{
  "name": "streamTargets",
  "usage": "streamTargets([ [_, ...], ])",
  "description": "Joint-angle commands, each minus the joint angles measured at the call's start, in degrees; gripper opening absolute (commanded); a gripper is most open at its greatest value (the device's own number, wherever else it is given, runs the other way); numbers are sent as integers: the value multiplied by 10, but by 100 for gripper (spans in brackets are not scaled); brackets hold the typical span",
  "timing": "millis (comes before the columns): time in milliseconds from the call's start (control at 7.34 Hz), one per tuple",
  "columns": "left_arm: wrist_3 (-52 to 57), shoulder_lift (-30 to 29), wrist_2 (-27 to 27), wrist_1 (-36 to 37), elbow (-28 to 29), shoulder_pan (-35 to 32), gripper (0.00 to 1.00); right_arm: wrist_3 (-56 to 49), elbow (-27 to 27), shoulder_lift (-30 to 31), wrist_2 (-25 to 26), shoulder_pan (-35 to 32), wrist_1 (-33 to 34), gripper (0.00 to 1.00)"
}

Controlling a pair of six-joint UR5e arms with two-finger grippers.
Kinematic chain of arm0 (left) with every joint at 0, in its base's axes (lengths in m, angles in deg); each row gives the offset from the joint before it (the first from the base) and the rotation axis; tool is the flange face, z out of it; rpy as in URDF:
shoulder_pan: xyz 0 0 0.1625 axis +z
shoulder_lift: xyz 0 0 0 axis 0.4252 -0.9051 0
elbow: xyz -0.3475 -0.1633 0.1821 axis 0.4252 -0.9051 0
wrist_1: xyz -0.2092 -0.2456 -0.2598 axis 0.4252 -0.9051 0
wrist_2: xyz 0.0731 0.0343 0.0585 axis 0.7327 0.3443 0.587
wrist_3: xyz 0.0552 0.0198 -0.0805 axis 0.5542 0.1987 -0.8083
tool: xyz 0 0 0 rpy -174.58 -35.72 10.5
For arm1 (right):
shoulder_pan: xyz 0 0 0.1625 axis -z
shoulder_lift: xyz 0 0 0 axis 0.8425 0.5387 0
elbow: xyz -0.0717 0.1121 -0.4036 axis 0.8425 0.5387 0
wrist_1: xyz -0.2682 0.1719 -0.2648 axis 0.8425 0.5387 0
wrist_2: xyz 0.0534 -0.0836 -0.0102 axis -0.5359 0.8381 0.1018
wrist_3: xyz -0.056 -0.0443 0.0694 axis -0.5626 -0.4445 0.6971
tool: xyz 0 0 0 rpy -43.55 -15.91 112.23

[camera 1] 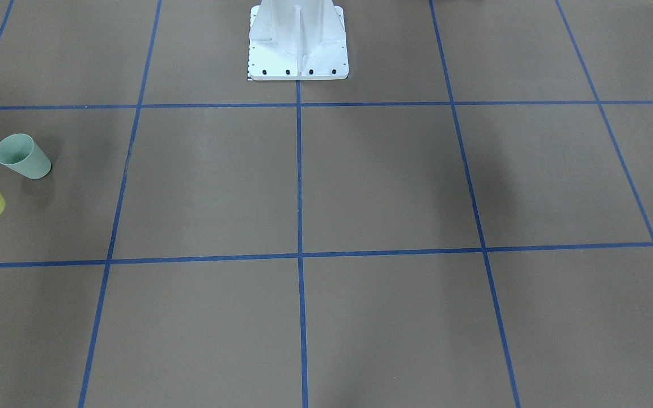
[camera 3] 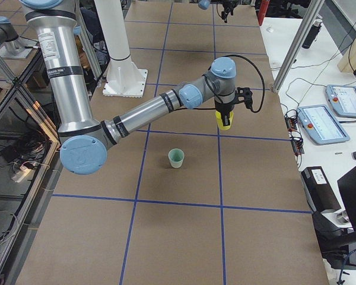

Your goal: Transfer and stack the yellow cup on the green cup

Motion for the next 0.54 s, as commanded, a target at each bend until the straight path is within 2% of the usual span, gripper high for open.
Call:
streamTargets([
  [0, 20, 14, -12, 80, 0, -69, 100, -4, -40, 63, -34, 0, -1, 0],
  [136, 22, 61, -10, 82, -25, -76, 100, -4, -52, 96, -43, 1, -2, 0],
  [272, 21, 74, -12, 87, -25, -79, 100, -6, -57, 131, -43, 1, -8, 0],
  [409, 21, 95, -45, 86, -35, -83, 100, -7, -54, 171, -44, 2, -42, 0],
])
